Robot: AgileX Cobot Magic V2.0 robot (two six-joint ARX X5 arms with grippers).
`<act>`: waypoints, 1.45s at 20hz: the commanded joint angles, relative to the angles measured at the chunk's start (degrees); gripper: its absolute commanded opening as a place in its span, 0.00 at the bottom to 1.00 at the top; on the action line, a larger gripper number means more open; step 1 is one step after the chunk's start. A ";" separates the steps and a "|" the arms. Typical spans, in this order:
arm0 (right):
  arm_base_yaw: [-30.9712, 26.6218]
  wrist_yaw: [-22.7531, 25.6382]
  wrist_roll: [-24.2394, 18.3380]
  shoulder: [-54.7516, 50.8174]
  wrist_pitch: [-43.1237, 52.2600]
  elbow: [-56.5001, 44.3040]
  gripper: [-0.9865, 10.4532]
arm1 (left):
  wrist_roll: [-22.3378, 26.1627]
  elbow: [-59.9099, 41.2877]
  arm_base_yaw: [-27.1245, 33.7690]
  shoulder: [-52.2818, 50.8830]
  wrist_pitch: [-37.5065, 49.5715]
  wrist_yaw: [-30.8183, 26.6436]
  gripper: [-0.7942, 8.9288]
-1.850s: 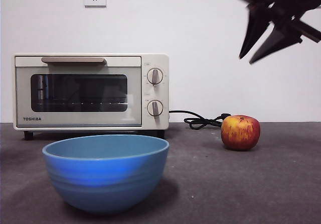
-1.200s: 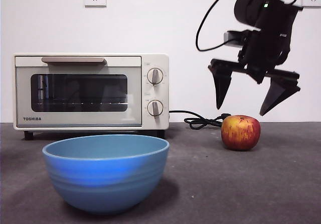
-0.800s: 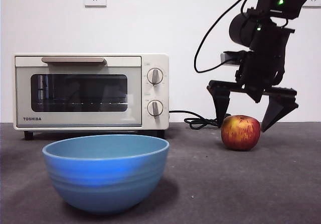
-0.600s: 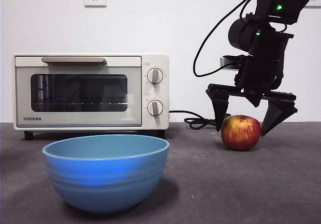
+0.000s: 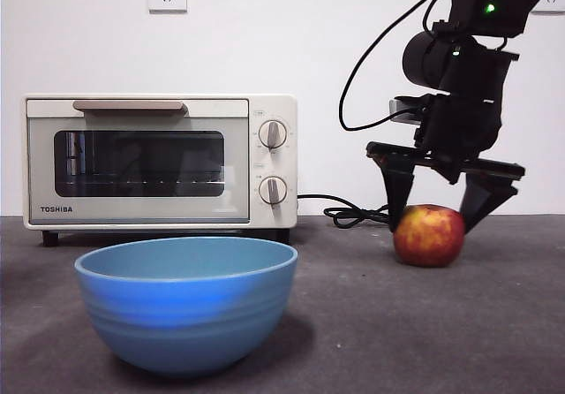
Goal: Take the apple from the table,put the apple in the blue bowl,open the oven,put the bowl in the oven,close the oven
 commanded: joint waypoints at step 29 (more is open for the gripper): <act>40.22 1.70 3.54 -11.63 -9.16 -1.18 0.08 | 2.10 0.13 -0.11 -0.13 -0.61 0.17 0.08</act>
